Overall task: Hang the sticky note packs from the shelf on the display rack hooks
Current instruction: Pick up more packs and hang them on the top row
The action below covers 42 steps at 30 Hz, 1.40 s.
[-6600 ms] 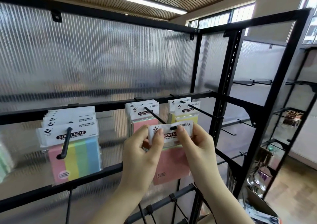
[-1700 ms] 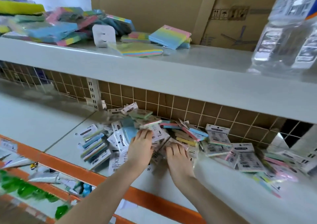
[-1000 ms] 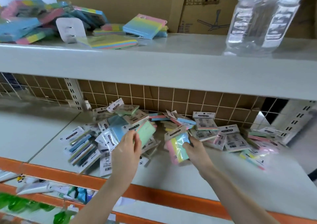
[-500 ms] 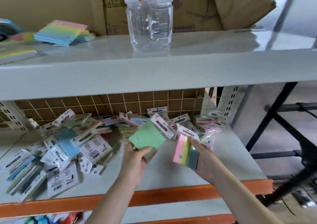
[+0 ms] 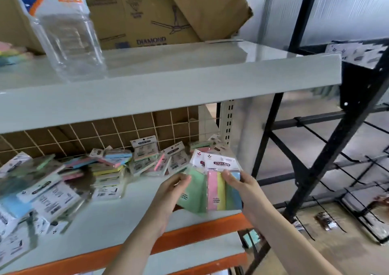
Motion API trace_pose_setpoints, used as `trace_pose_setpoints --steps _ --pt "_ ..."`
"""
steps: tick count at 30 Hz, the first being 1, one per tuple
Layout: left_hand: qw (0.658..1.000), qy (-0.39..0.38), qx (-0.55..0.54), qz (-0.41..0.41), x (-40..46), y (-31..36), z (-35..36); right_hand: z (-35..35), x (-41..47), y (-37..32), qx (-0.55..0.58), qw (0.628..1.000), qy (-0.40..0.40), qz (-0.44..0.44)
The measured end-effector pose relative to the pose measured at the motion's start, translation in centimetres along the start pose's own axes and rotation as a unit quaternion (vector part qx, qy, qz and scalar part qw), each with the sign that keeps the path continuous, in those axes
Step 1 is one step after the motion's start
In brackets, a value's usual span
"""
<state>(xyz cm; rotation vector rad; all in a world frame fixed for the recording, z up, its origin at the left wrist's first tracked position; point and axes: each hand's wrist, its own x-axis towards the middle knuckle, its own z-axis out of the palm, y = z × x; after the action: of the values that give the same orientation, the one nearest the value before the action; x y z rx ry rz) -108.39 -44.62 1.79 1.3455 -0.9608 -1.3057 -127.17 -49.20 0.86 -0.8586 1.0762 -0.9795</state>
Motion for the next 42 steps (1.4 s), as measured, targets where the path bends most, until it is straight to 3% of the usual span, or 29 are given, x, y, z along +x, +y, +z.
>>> trace_pose_setpoints --steps 4,7,15,24,31,42 --pt "0.983 -0.033 0.176 0.029 0.9 0.4 3.3 -2.7 -1.4 -0.7 -0.06 0.998 0.014 -0.032" --pt "0.97 0.013 0.24 0.038 1.8 -0.4 6.1 -3.9 -2.4 -0.9 -0.077 0.995 0.035 -0.053" --pt "0.984 0.045 0.162 0.056 2.3 -1.0 9.5 -5.8 -4.8 -1.3 -0.098 0.981 0.107 -0.127" --pt "0.982 0.056 0.066 0.166 1.8 0.7 12.4 -8.0 -8.3 -2.3 -0.045 0.964 0.212 -0.154" --pt "0.965 -0.023 0.023 0.262 -2.0 1.9 15.8 -11.0 -11.2 -3.1 -0.009 0.941 0.276 -0.197" --pt "0.956 -0.071 0.047 0.282 -5.8 2.2 24.6 -19.8 -14.9 -4.3 0.05 0.91 0.333 -0.242"
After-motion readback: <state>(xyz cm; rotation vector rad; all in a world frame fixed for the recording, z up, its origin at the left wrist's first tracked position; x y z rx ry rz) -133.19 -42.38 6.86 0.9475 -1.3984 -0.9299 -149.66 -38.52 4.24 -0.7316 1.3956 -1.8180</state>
